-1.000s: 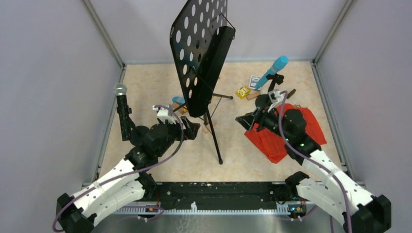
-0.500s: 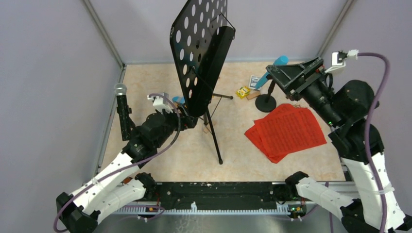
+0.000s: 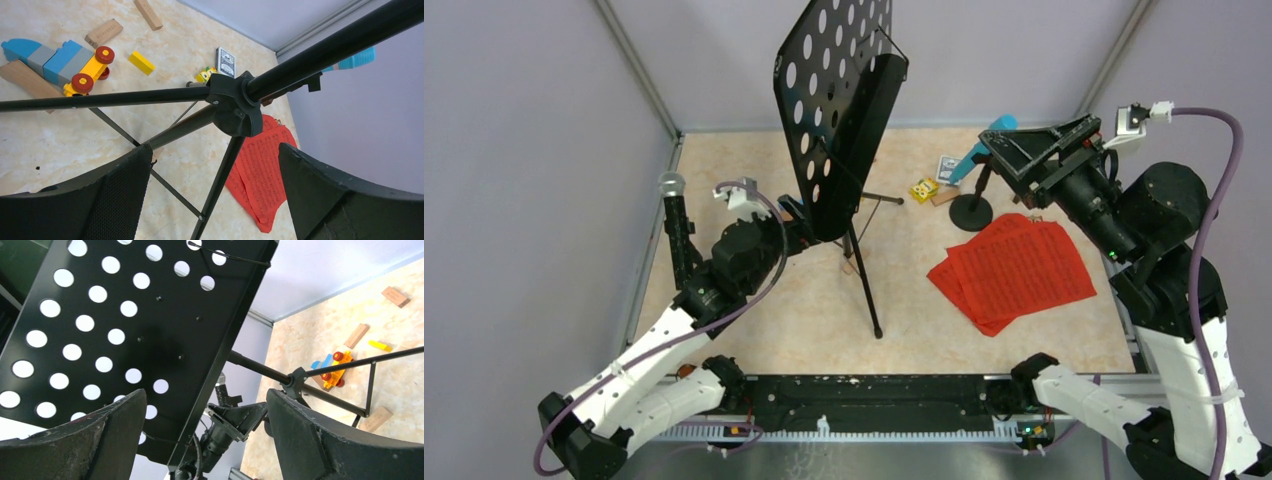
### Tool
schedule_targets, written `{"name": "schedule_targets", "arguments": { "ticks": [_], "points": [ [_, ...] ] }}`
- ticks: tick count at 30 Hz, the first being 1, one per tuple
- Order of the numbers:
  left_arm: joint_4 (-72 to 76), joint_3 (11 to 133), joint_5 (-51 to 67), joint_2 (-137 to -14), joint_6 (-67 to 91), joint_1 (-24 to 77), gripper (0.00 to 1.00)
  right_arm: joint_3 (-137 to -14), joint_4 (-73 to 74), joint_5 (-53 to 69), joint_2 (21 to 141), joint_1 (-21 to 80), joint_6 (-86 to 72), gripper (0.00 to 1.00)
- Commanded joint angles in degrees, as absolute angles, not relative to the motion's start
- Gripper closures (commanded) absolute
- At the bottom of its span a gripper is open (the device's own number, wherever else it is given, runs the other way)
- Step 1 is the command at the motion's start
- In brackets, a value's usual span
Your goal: Pack up the instrument practice props
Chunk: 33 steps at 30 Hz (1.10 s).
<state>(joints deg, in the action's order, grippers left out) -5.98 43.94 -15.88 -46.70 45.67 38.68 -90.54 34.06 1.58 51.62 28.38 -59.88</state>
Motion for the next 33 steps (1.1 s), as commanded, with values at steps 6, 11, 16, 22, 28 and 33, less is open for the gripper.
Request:
{"name": "schedule_targets", "arguments": {
  "ticks": [6, 11, 16, 22, 28, 33],
  "points": [
    [-3.12, 45.79, -15.54, -49.10, 48.07, 38.50, 0.01, -90.22, 34.07, 0.61, 50.34, 28.83, -59.40, 0.11],
    [-3.14, 45.66, -15.20, -49.34, 48.59, 38.53, 0.01, -89.82, 32.67, 0.18, 48.86, 28.83, -59.51, 0.11],
    [-3.78, 45.54, -14.68, -49.64, 48.99, 38.55, 0.01, -89.18, 32.52, 0.24, 48.43, 28.83, -59.63, 0.11],
    [-3.74, 45.82, -15.16, -49.87, 49.98, 38.52, 0.01, -88.83, 31.24, 0.34, 47.46, 28.84, -59.37, 0.11],
    [-5.95, 47.55, -18.37, -50.84, 52.71, 38.50, 0.01, -82.62, 28.94, 0.88, 45.42, 28.79, -50.47, 0.11],
    [-3.88, 49.16, -18.24, -52.89, 53.57, 38.52, 0.04, -54.94, 11.76, 6.22, 35.15, 28.83, -36.25, 0.15]
  ]
}}
